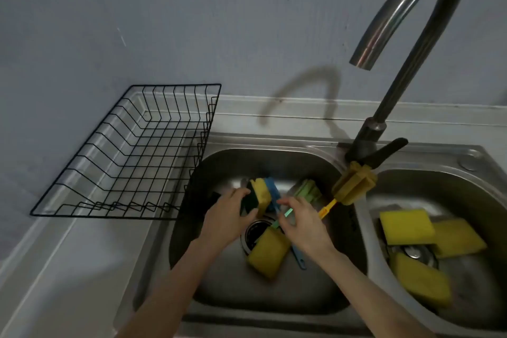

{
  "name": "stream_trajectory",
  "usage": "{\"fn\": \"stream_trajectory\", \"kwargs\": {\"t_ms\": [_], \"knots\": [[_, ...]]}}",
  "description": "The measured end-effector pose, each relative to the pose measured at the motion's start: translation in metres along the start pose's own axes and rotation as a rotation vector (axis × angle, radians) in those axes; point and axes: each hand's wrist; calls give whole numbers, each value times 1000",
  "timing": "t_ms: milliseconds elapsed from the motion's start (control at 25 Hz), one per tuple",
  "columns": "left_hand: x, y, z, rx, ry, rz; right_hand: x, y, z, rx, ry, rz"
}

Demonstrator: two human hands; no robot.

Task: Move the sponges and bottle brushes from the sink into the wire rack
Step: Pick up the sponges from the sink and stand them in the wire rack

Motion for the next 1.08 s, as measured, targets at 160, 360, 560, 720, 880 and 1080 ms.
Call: {"fn": "stream_trajectory", "kwargs": {"t_ms": [160,360,560,720,880,1080], "knots": [[-20,0,16,55,-121,-2,-17,25,16,-226,-86,-12],[-45,-8,45,89,-147,-10,-43,58,31,-390,-209,-189],[-59,-13,69,93,-196,32,-62,73,37,-448,-351,-295],[-69,-16,76,117,-223,32,-68,77,42,-506,-369,-230],[-69,-15,74,113,-208,6,-72,75,44,-523,-381,-182],[-62,-18,62,126,-179,-26,-66,67,38,-523,-333,-61]]}}
Point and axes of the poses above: each hand's wrist, its own z-axis towards the middle knuckle, its own x-axis out of the back of the hand, y = z × x, and after that the axes turned 14 degrees about z, right-handed
